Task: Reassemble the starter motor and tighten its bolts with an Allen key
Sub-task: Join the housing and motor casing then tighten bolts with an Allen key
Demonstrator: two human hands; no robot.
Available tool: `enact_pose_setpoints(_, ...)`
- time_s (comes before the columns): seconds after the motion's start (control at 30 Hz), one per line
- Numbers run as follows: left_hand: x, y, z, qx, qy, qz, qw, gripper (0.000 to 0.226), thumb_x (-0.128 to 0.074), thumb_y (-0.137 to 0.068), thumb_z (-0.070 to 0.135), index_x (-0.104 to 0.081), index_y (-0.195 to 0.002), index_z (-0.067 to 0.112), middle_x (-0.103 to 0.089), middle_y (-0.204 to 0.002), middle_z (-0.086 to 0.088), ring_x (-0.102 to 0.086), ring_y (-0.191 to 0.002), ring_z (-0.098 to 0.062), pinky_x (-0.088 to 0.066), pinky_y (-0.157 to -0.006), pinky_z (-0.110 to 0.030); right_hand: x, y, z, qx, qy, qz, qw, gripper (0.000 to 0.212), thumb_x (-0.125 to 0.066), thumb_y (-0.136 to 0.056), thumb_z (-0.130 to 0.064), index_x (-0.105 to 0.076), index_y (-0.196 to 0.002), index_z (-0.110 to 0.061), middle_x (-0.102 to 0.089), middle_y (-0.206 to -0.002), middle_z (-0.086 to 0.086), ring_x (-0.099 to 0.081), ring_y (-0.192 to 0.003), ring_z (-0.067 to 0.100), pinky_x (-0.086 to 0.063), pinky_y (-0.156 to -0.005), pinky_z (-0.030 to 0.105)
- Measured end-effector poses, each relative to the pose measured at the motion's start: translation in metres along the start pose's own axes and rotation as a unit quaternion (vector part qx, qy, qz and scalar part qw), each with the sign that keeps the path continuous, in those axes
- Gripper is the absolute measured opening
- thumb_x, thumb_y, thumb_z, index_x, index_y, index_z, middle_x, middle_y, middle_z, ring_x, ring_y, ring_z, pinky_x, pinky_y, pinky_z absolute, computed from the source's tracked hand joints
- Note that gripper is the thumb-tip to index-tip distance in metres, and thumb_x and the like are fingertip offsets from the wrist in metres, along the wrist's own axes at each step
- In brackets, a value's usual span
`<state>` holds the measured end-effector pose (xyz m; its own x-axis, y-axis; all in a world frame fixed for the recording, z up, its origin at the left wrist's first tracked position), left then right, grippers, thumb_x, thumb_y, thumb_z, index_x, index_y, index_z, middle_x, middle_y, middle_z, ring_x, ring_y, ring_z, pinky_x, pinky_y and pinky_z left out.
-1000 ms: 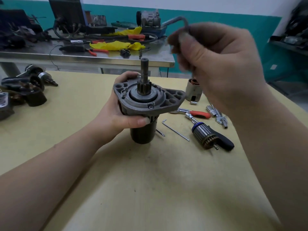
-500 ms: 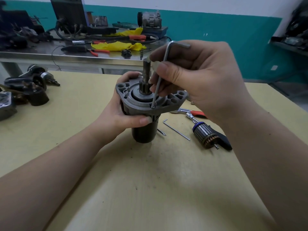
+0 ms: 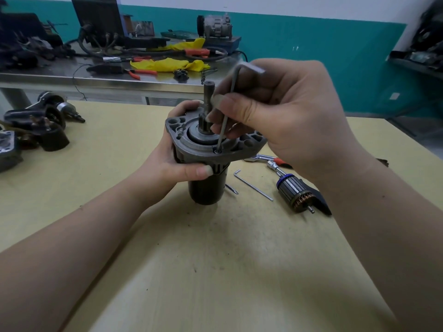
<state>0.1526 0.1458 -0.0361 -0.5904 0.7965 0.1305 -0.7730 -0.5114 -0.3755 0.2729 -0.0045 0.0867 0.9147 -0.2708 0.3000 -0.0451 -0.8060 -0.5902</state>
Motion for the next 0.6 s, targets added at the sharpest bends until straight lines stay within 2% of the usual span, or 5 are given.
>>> enact_pose_setpoints(0.17,-0.001,-0.001,-0.003,0.011,0.005,-0.014,1.000,0.139,-0.102,-0.061,0.046,-0.022,-0.162,-0.003,-0.052,-0.155,-0.025,-0.056,-0.144,-0.036,-0.043,-0.123,-0.053,-0.005,0.004,0.000,0.032,0.038,0.081,0.995,0.018,-0.086,-0.087,-0.015,-0.069,-0.083,-0.010,-0.075,-0.076,0.008,-0.071,-0.061,0.010,-0.055,-0.055,0.021)
enact_pose_setpoints(0.23,0.000,0.000,-0.003,0.010,-0.002,-0.015,1.000,0.135,-0.101,-0.061,0.036,-0.021,-0.161,-0.004,-0.051,-0.154,-0.026,-0.055,-0.143,-0.037,-0.041,-0.123,-0.056,-0.011,0.005,0.001,0.035,0.033,0.058,0.997,0.009,-0.080,-0.092,-0.014,-0.072,-0.092,-0.016,-0.075,-0.076,-0.004,-0.071,-0.066,0.003,-0.053,-0.059,0.013)
enact_pose_setpoints(0.3,0.001,0.000,-0.003,0.005,-0.007,-0.004,1.000,0.127,-0.095,-0.064,0.024,-0.018,-0.162,0.000,-0.050,-0.155,-0.026,-0.055,-0.144,-0.038,-0.041,-0.123,-0.057,-0.013,0.004,0.002,0.026,0.036,0.031,0.999,0.010,-0.071,-0.100,-0.010,-0.072,-0.104,-0.019,-0.074,-0.080,-0.017,-0.072,-0.073,-0.001,-0.052,-0.062,0.010)
enact_pose_setpoints(0.43,0.001,0.002,0.000,0.003,0.001,0.011,1.000,0.130,-0.098,-0.066,0.026,-0.014,-0.163,0.008,-0.047,-0.157,-0.027,-0.052,-0.146,-0.040,-0.039,-0.123,-0.062,-0.007,0.000,0.002,-0.030,0.029,-0.050,0.998,0.020,-0.064,-0.103,-0.004,-0.074,-0.108,-0.021,-0.079,-0.089,-0.015,-0.078,-0.086,0.009,-0.057,-0.064,0.019)
enact_pose_setpoints(0.6,0.000,0.003,0.005,0.012,0.011,0.022,1.000,0.135,-0.101,-0.066,0.046,-0.015,-0.163,0.009,-0.047,-0.157,-0.027,-0.052,-0.146,-0.042,-0.036,-0.123,-0.067,0.000,0.000,0.006,-0.063,0.002,-0.037,0.997,0.010,-0.078,-0.093,-0.009,-0.076,-0.098,-0.017,-0.082,-0.091,0.004,-0.080,-0.084,0.024,-0.061,-0.060,0.031)
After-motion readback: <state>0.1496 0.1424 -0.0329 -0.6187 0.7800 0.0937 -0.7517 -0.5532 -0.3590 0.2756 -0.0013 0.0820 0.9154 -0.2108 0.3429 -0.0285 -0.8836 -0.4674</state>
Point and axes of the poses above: each hand's wrist, its own y-axis away from the middle knuckle, its own x-axis out of the back of the hand, z = x × y, the point moved 5 cm from there along -y, towards the middle knuckle
